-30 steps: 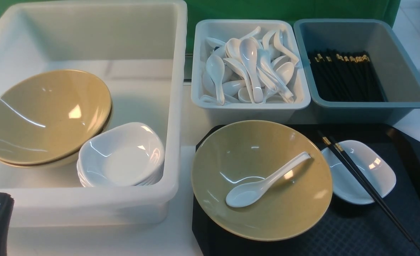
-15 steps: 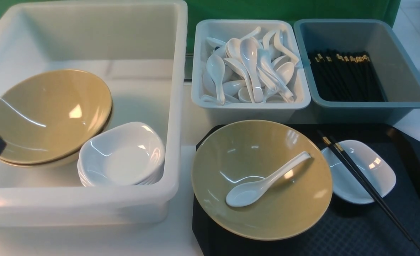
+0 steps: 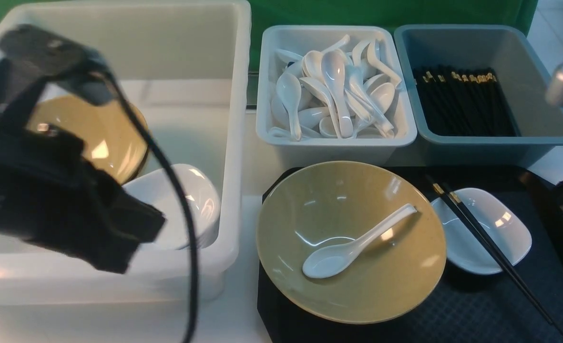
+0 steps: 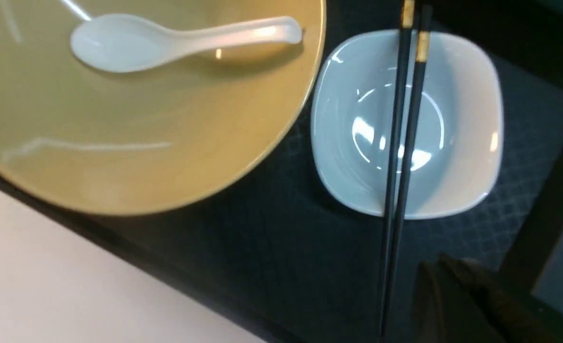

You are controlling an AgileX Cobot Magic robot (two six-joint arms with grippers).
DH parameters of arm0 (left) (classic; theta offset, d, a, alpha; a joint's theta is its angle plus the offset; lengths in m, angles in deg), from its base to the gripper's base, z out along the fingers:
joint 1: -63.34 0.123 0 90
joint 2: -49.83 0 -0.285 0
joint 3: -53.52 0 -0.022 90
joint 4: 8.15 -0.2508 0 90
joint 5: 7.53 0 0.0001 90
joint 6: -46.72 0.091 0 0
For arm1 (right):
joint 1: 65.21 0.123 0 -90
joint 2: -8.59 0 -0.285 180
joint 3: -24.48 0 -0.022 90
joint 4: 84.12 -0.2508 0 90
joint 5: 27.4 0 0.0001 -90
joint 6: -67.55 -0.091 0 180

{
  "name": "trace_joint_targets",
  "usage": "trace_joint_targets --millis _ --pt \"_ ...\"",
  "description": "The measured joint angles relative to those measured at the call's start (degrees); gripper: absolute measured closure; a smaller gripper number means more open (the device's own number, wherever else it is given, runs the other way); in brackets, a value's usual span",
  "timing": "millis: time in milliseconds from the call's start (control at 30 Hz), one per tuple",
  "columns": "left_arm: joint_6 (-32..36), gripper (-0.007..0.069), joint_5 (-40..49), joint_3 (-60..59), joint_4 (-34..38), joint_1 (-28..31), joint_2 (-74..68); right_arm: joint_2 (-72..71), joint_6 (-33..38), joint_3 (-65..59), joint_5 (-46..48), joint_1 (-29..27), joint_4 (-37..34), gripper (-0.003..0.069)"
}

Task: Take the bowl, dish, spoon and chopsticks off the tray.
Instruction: Use the right arm to grab the chopsticks

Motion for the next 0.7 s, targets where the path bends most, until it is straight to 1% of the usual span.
trace_joint_targets --millis 33,67,100,133,167,233,267,300,333,367,400,467,600,700 --pt "0.1 0.0636 0.0 1.5 -0.7 -5.2 -3.3 4.4 0.0 0.3 -0.5 0.1 0.0 0.057" --pt "0.1 0.0636 0.0 1.5 -0.8 -5.8 -3.3 4.9 0.1 0.3 -0.6 0.1 0.0 0.0565" --pt "0.1 0.0636 0.0 1.9 -1.6 -9.2 -5.2 7.9 0.1 0.5 -0.7 0.6 0.1 0.0533" --pt "0.1 0.0636 -0.1 1.9 -1.8 -10.1 -5.7 8.9 0.2 0.7 -0.7 0.8 0.3 0.0515" --pt "0.1 0.0636 -0.1 1.9 -3.0 -12.7 -7.3 12.0 0.2 1.3 -0.9 1.6 0.4 0.0473" --pt "0.1 0.0636 -0.1 1.9 -4.0 -15.7 -9.5 16.4 0.2 3.3 -1.8 3.5 1.7 0.037" --pt "0.1 0.0636 -0.1 1.9 -4.0 -16.1 -9.7 16.8 0.2 3.4 -1.9 3.7 1.8 0.0361" --pt "0.1 0.0636 -0.1 1.9 -4.3 -17.0 -10.4 18.9 0.2 4.6 -2.8 4.4 3.0 0.0314" --pt "0.1 0.0636 -0.1 1.9 -4.3 -17.2 -10.7 19.5 -0.1 5.2 -3.3 4.7 3.6 0.0291" --pt "0.1 0.0636 -0.1 1.9 -4.4 -17.7 -11.1 22.1 -0.8 6.6 -4.5 5.0 5.0 0.0236" --pt "0.1 0.0636 -0.1 1.9 -4.4 -17.7 -11.2 22.4 -0.8 6.7 -4.6 5.0 5.2 0.023" --pt "0.1 0.0636 -0.1 1.9 -4.6 -17.8 -11.3 26.1 -1.8 8.1 -5.8 5.1 7.1 0.0167" --pt "0.1 0.0636 0.0 1.9 -4.9 -17.8 -11.3 30.1 -2.0 8.2 -6.1 5.1 7.6 0.0151" --pt "0.1 0.0636 0.0 1.9 -5.4 -17.8 -11.3 33.1 -2.9 8.2 -6.7 5.1 7.9 0.0153"
